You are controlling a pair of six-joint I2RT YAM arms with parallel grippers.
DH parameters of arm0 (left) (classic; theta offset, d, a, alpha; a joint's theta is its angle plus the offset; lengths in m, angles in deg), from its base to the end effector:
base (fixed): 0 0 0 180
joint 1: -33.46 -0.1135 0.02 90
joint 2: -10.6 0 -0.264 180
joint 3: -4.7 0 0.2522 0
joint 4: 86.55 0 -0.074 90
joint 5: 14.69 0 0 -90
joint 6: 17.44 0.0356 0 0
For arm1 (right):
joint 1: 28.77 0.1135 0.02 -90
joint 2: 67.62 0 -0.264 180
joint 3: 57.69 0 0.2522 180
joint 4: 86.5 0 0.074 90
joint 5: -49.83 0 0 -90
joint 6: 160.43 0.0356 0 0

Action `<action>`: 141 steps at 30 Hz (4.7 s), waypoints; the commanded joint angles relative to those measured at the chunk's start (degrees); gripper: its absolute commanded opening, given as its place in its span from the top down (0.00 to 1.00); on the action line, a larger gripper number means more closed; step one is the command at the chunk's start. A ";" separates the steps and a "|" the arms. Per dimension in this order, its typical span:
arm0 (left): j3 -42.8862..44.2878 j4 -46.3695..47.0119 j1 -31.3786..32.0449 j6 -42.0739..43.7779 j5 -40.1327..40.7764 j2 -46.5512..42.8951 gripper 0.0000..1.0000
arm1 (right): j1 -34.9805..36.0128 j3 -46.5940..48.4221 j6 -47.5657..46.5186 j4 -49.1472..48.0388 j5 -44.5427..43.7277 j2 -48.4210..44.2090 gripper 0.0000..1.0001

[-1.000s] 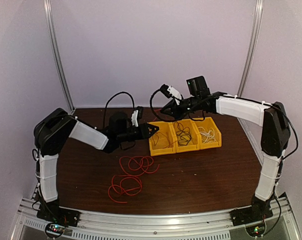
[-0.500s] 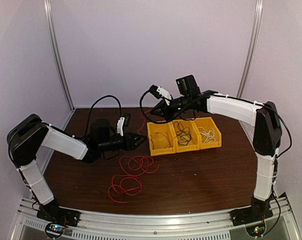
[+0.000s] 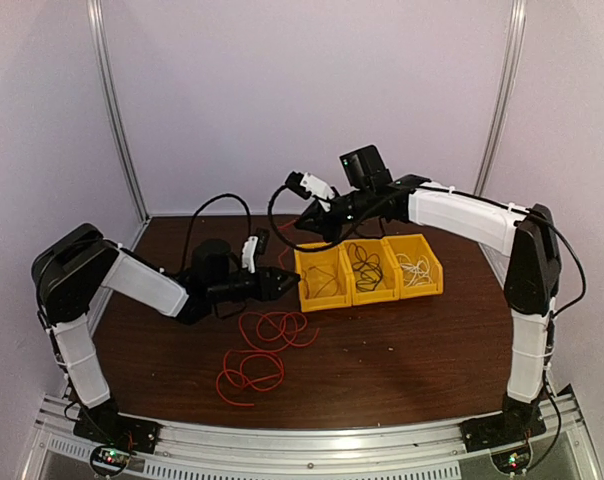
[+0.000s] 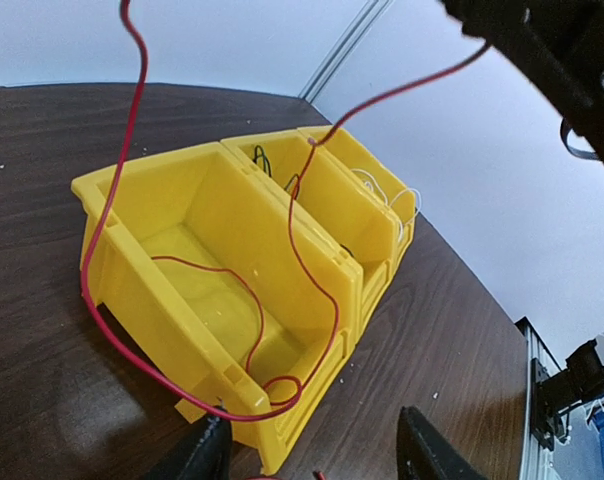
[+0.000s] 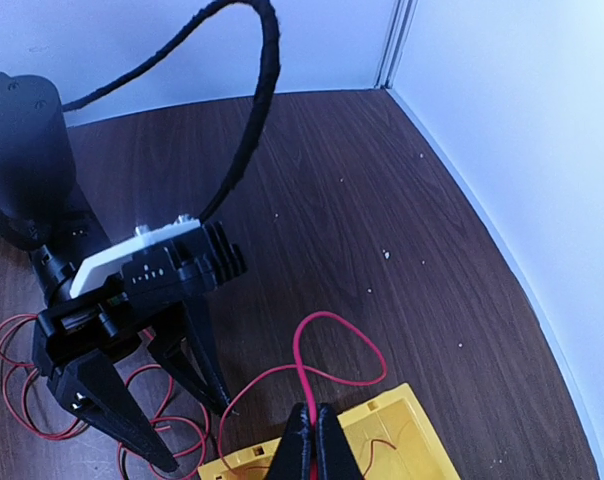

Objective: Untangle the cables
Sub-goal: Place the untangled cable in the bin, then adjust the untangled cable in the bin.

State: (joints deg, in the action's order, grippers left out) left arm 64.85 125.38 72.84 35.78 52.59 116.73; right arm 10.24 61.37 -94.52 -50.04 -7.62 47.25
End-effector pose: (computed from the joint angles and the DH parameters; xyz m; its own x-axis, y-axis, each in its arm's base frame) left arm 0.2790 -0.2468 0.1598 -0.6741 -0.1612 -0.7208 0.5883 0.4729 -0.6559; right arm 0.3535 0.3110 0.3159 -0.0179 -0.4573 -0.8892 -0.9764 0.1993 -0.0829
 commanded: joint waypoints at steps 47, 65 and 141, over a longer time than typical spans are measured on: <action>1.94 -14.16 -0.43 6.37 15.14 -9.18 0.41 | -4.91 -5.75 1.63 4.94 -4.57 10.93 0.98; 6.73 -7.94 -4.62 -11.52 8.75 2.44 0.42 | -4.16 7.10 2.55 18.27 -5.75 10.33 0.50; -4.73 -16.26 -5.80 -13.57 13.98 -10.26 0.46 | -7.04 22.23 3.61 -2.79 13.19 31.27 0.61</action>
State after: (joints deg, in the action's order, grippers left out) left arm 60.11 108.27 67.35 21.18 65.49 106.85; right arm 2.61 81.00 -92.66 -51.75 4.03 76.40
